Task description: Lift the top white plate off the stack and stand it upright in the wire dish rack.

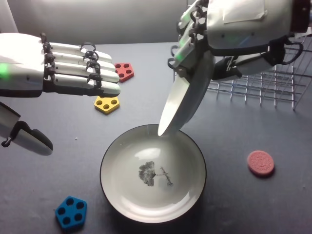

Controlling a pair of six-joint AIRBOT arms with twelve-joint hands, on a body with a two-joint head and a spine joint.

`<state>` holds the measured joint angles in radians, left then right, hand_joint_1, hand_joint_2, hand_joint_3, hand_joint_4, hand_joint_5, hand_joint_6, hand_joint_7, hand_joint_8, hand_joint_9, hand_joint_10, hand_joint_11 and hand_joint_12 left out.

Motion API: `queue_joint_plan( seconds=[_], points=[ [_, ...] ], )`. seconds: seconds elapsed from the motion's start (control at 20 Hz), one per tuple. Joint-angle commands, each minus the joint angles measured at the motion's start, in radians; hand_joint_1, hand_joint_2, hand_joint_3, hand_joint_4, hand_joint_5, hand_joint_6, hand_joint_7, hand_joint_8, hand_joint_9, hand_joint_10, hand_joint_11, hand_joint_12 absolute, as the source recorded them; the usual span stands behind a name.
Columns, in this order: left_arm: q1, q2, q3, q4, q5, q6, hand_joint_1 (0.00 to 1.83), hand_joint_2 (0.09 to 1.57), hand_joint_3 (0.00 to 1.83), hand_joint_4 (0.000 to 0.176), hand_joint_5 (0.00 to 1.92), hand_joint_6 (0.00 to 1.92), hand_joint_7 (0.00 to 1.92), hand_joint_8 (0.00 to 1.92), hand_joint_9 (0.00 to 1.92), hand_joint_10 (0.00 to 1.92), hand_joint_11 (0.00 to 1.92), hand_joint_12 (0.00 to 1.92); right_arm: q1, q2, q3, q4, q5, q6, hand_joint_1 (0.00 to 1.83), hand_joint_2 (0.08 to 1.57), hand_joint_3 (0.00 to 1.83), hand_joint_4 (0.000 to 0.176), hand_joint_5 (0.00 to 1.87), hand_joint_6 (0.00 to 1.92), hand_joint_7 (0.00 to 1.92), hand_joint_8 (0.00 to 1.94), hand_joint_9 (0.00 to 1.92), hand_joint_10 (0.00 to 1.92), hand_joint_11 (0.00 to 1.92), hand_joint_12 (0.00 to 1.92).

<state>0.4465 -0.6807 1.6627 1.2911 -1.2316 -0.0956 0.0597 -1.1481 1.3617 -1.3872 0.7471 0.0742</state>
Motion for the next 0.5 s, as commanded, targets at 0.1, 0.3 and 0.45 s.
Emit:
queue_joint_plan(
  seconds=[0.1,0.3,0.45],
  points=[
    [-0.054,0.009,0.000,-0.098,-0.066,0.010,0.22,1.07,0.00,0.000,0.05,0.01,0.05,0.01,0.06,0.01,0.05,0.09,0.040,0.005,0.015,0.095,0.039,-0.002,1.50,1.07,0.00,0.000,0.95,0.96,1.05,0.61,1.15,0.72,0.87,1.48],
    [-0.097,0.006,0.011,-0.098,-0.088,0.024,0.24,1.04,0.00,0.000,0.09,0.00,0.09,0.00,0.09,0.00,0.00,0.28,0.077,-0.001,0.029,0.095,0.039,0.013,1.50,1.02,0.00,0.000,1.03,0.82,1.20,0.35,1.29,0.47,0.97,1.35],
    [-0.096,0.007,0.021,-0.100,-0.111,0.023,0.26,1.03,0.00,0.000,0.10,0.00,0.10,0.00,0.09,0.00,0.00,0.26,0.105,-0.006,0.042,0.093,0.038,0.018,1.50,1.03,0.00,0.000,1.04,0.83,1.23,0.28,1.25,0.54,0.95,1.37]
  ],
)
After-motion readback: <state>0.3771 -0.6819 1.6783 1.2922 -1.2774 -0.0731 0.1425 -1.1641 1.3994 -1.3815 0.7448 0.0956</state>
